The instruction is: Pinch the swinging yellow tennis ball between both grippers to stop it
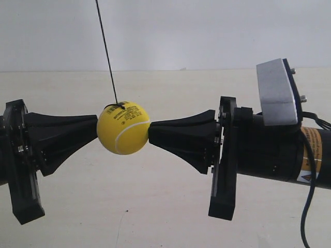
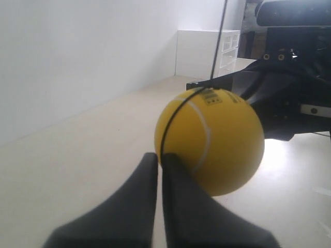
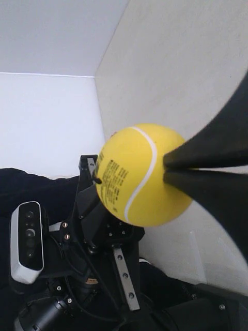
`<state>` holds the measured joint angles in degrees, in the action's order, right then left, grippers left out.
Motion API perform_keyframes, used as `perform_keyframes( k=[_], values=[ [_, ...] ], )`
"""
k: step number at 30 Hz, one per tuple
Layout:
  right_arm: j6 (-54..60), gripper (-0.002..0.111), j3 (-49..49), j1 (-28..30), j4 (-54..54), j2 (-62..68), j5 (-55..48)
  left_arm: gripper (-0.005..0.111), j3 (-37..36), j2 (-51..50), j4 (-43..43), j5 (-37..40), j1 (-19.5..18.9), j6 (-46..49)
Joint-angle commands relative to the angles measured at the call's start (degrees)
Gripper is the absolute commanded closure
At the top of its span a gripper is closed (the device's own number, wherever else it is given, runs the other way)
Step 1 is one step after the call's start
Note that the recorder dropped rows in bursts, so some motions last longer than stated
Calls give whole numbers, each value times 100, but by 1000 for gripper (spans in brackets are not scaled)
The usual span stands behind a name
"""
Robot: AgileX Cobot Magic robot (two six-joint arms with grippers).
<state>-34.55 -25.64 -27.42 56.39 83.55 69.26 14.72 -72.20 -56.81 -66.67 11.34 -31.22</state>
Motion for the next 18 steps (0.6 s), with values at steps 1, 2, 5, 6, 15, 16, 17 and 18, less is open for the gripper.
perform_keyframes(
  k=[1, 2, 5, 6, 15, 16, 17, 18],
  values=[
    [56, 108, -28, -56, 11, -48, 70, 102, -16, 39, -321, -195, 54, 2],
    [59, 108, -28, -55, 11, -48, 70, 102, -16, 39, -321, -164, 54, 2],
    [94, 108, -28, -55, -153, -48, 70, 102, -16, 39, -69, 216, 54, -98],
    [104, 108, -28, -55, -336, -48, -337, 102, -16, 39, 182, 558, 54, -161],
    [251, 108, -28, -55, -829, -48, -1460, 102, -16, 39, 1639, 2142, 54, -254],
    [251, 108, -28, -55, -724, -48, -1459, 102, -16, 39, 1531, 2069, 54, -307],
    [197, 108, -28, -55, -661, -48, -1459, 102, -16, 39, 1423, 2015, 54, -363],
    [47, 108, -28, -55, -598, -57, -1444, 102, -16, 39, 1211, 1866, 54, -440]
  ],
)
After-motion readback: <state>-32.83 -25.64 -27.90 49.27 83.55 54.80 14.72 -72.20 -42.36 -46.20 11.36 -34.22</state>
